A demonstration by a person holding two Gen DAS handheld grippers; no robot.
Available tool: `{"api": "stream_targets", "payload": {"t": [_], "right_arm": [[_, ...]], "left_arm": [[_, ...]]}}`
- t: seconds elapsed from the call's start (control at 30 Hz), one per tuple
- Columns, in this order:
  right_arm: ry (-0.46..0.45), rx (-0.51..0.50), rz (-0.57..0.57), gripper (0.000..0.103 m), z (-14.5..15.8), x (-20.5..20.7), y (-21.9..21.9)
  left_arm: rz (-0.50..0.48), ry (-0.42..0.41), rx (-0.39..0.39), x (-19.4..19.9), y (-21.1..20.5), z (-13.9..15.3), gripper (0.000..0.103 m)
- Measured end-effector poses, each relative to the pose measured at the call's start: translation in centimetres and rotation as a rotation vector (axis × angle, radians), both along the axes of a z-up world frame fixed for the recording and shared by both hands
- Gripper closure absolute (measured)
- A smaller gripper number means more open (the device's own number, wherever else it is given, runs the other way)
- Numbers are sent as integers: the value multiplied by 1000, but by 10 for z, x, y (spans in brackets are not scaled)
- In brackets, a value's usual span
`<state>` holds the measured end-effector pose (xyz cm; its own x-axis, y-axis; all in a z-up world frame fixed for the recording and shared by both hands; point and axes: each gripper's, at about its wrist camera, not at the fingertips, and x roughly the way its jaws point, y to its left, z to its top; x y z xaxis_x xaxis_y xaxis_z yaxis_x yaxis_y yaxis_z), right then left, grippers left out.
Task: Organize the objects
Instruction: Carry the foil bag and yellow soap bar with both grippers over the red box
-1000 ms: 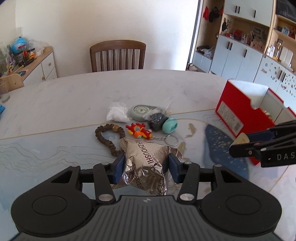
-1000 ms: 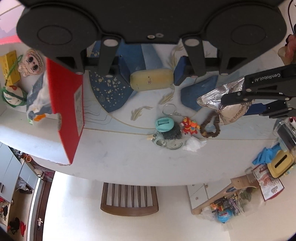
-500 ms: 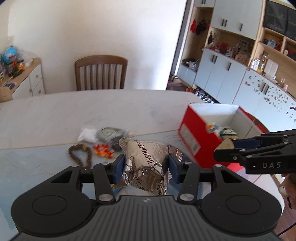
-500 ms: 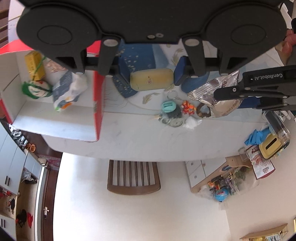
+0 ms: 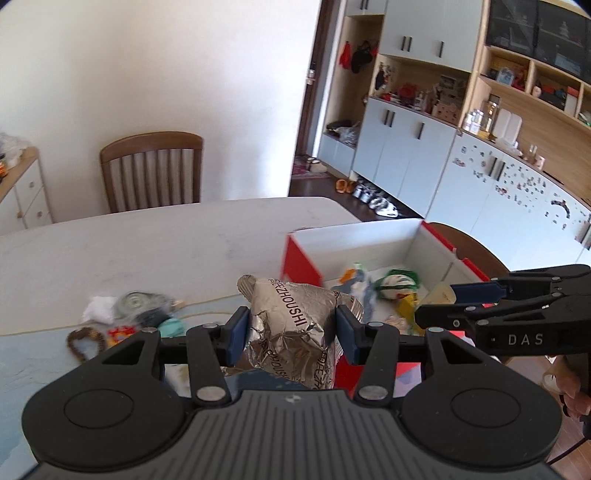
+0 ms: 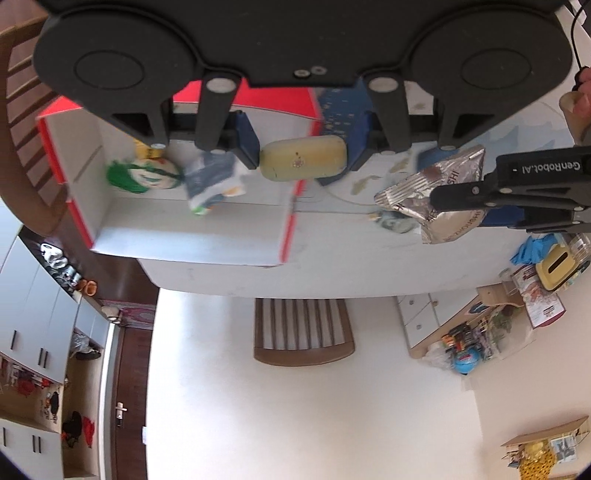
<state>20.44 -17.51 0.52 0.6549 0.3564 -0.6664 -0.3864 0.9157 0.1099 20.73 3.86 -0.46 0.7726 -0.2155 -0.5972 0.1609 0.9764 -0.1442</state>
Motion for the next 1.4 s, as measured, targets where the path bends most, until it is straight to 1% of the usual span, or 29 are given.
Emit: {"api": "stream_targets", "payload": {"t": [0.2, 0.43, 0.6, 0.7, 0.77, 0.9, 1.1, 1.2, 1.3, 1.4], "right_arm": [[-16, -6, -30, 53, 1, 5, -41], [-15, -30, -62, 53, -6, 17, -83], [0, -47, -84, 53, -13, 28, -111], [10, -57, -89, 53, -17, 35, -122], [15, -63, -86, 53, -20, 41, -128], [38, -64, -79, 53, -27, 58, -135], [63, -95, -41, 53, -41, 76, -134], [82, -112, -15, 53, -49, 83, -129], [104, -121, 10, 53, -57, 91, -125], [129, -129, 30, 53, -66, 98, -120]], "left_arm": [[-41, 3, 18, 17, -42, 0, 54], [-73, 6, 32, 41, -86, -5, 54], [-85, 20, 55, 57, -109, -12, 54], [-91, 40, 56, 71, -118, -17, 54], [-103, 47, 71, 81, -127, -21, 54], [-115, 61, 106, 97, -141, -31, 54], [-135, 91, 158, 122, -156, -47, 54], [-141, 113, 168, 130, -158, -56, 54], [-174, 126, 187, 139, -163, -63, 54], [-186, 156, 200, 148, -166, -70, 54]]}}
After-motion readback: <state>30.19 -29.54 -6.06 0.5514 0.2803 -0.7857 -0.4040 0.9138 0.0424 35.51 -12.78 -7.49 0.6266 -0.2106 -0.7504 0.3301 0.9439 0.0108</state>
